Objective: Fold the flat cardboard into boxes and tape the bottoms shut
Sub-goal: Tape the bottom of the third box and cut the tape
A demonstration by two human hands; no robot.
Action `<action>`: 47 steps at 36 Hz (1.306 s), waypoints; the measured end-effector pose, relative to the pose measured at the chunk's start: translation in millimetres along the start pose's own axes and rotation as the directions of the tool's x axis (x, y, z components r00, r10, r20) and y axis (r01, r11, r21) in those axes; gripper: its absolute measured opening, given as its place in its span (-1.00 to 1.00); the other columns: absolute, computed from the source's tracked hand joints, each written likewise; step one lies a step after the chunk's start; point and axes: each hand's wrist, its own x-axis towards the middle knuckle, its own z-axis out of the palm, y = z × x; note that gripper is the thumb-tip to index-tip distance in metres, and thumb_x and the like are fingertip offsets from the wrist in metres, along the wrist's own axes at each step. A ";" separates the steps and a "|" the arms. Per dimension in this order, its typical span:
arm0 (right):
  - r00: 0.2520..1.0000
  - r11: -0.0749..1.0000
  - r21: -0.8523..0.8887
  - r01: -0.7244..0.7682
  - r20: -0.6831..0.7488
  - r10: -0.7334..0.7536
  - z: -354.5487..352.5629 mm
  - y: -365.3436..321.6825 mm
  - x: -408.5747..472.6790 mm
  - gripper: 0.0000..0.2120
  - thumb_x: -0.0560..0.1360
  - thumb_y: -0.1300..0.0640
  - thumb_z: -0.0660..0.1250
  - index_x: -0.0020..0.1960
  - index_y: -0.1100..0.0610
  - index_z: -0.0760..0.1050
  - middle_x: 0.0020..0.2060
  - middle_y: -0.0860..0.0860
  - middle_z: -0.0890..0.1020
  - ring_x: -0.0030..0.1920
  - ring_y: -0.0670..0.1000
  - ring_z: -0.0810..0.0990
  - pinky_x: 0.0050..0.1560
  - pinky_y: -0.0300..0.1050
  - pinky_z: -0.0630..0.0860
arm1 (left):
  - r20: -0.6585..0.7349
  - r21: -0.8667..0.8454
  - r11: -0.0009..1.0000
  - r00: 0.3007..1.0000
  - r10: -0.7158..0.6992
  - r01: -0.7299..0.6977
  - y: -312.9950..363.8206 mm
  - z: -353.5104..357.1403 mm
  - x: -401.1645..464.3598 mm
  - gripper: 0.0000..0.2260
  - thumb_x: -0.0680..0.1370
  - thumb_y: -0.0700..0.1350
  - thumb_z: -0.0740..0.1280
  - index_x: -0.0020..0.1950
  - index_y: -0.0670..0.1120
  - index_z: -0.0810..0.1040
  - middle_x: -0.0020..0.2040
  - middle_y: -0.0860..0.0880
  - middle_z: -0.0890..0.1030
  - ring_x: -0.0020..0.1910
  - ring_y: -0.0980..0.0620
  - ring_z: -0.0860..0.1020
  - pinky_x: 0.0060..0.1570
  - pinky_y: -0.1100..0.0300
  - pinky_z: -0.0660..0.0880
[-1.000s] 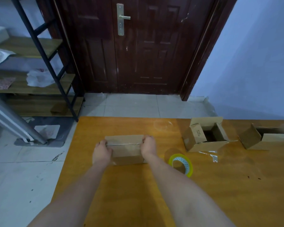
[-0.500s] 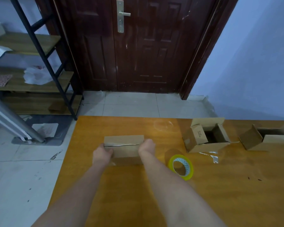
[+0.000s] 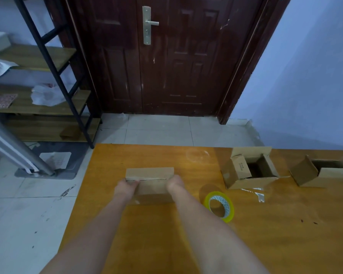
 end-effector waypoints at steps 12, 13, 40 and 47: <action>0.996 0.996 0.007 0.087 0.018 -0.087 -6.1 10.0 11.8 -0.69 0.63 0.15 0.13 0.30 0.22 0.48 0.18 0.14 0.57 0.00 0.12 0.54 -0.06 -0.05 0.47 | 0.007 0.148 0.989 1.000 0.023 -0.024 3.2 -3.9 2.4 -0.56 0.57 0.07 0.27 0.25 -0.27 0.46 0.04 -0.21 0.57 0.00 -0.20 0.53 -0.07 0.01 0.50; 0.995 0.995 0.003 0.099 0.026 -0.099 -6.0 11.1 10.6 -0.66 0.64 0.13 0.12 0.37 0.21 0.41 0.24 0.14 0.53 0.10 0.14 0.53 0.02 -0.03 0.48 | 0.015 0.162 0.986 1.000 0.026 -0.029 3.9 -5.6 1.8 -0.56 0.57 0.08 0.27 0.24 -0.26 0.46 0.03 -0.20 0.56 -0.01 -0.20 0.53 -0.11 0.04 0.47; 0.975 0.821 0.525 0.222 -0.149 -0.168 -57.4 16.1 7.8 -0.78 0.56 0.16 0.31 0.17 0.13 0.38 0.05 0.10 0.52 0.11 0.14 0.52 0.22 0.14 0.48 | -0.066 -0.362 0.888 0.958 0.279 -0.283 20.9 -11.7 -19.9 -0.75 0.54 0.05 0.33 -0.16 -0.12 0.43 -0.09 -0.07 0.54 0.05 -0.17 0.52 0.06 -0.09 0.44; 0.976 0.835 0.506 0.217 -0.093 -0.197 -54.1 30.7 18.0 -0.60 0.49 0.46 0.27 0.26 0.15 0.40 0.11 0.14 0.54 0.11 0.08 0.50 0.10 -0.11 0.46 | -0.082 -0.250 0.924 0.957 0.279 -0.291 5.8 0.2 -12.7 -0.57 0.46 -0.29 0.40 0.27 -0.04 0.39 0.09 -0.06 0.53 0.04 -0.10 0.52 0.01 -0.10 0.54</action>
